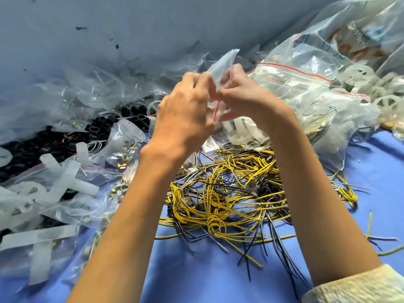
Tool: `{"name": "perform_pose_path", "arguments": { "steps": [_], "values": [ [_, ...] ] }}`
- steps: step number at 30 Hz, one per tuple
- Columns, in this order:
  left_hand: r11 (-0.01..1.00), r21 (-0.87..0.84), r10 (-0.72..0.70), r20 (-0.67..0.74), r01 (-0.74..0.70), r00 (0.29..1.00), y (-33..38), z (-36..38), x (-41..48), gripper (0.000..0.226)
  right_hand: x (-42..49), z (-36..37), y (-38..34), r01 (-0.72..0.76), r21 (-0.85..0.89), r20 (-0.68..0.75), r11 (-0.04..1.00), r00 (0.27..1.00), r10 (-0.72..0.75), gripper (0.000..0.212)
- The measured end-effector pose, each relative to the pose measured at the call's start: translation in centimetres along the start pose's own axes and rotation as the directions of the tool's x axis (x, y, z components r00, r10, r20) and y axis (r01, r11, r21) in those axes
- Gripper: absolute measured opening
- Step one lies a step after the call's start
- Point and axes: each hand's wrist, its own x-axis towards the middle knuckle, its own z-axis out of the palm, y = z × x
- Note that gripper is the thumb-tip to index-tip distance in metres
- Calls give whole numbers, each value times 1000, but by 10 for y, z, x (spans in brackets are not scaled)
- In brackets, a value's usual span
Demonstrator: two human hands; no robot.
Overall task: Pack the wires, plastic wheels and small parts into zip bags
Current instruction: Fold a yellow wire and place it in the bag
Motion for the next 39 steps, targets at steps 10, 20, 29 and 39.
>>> {"name": "perform_pose_path", "arguments": {
  "steps": [10, 20, 29, 39],
  "values": [
    [940, 174, -310, 80, 293, 948, -39, -16, 6, 30, -8, -28, 17, -29, -234, 76, 972, 996, 48, 30],
    [955, 52, -295, 109, 291, 949, -48, -14, 8, 64, -13, -8, 4, 347, -325, 109, 880, 938, -329, 48],
    [915, 157, -394, 133, 373, 910, -67, -2, 10, 46, -15, -21, 8, 294, -329, 234, 897, 946, -224, 40],
    [889, 43, -405, 536, 455, 741, -100, 4, -5, 122, -15, -39, 14, 209, -414, 376, 886, 926, -43, 7]
  ]
}}
